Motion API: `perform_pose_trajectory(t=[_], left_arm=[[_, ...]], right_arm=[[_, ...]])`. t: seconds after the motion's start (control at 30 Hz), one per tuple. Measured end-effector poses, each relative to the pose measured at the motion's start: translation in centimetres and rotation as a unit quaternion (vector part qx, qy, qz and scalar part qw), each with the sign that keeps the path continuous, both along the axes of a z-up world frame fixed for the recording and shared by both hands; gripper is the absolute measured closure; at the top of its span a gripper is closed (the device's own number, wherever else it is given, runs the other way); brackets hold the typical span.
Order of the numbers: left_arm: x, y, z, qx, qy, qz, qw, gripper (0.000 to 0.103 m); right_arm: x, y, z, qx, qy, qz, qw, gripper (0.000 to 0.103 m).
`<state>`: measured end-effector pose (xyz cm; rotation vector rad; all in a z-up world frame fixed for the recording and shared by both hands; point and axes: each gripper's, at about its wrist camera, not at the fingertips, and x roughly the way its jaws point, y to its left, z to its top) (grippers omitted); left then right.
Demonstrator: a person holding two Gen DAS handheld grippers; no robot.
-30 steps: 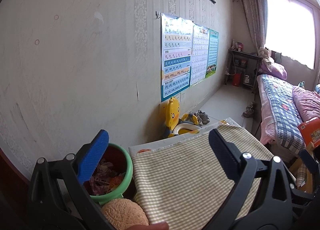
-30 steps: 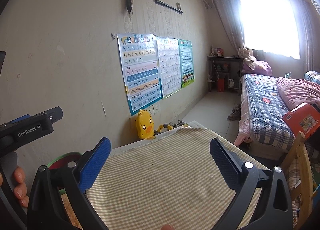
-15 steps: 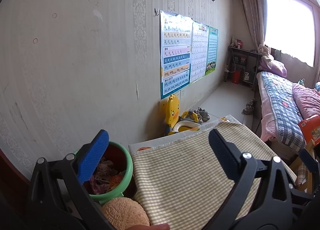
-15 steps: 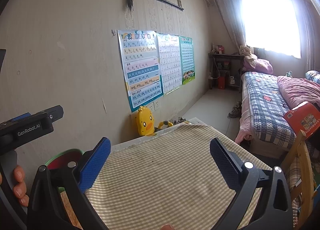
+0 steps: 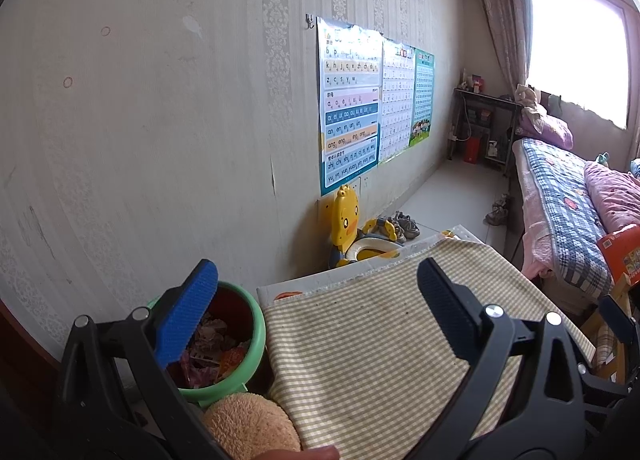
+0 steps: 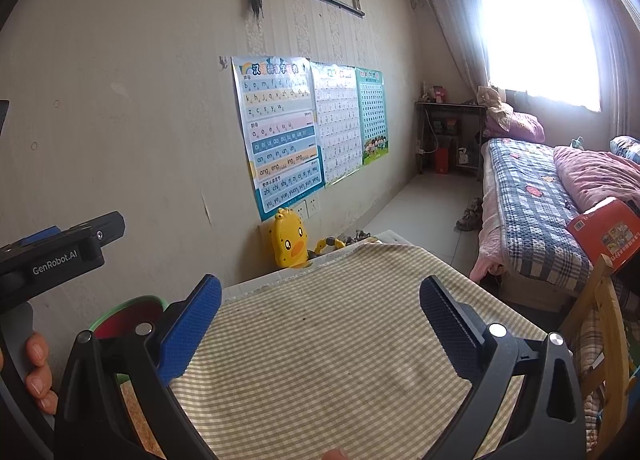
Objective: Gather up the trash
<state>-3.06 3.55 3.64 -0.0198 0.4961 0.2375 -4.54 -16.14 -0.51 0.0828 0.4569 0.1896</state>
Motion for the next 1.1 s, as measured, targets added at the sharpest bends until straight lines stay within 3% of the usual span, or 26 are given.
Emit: perform_pose_trajectory(t=[1.1], left_arm=[[-0.08,0.05,-0.42,0.003,0.002,-0.001,1.0,0.005]], right_arm=[[0.08,-0.12,-0.78,0.0,0.01,-0.002,1.0,0.007]])
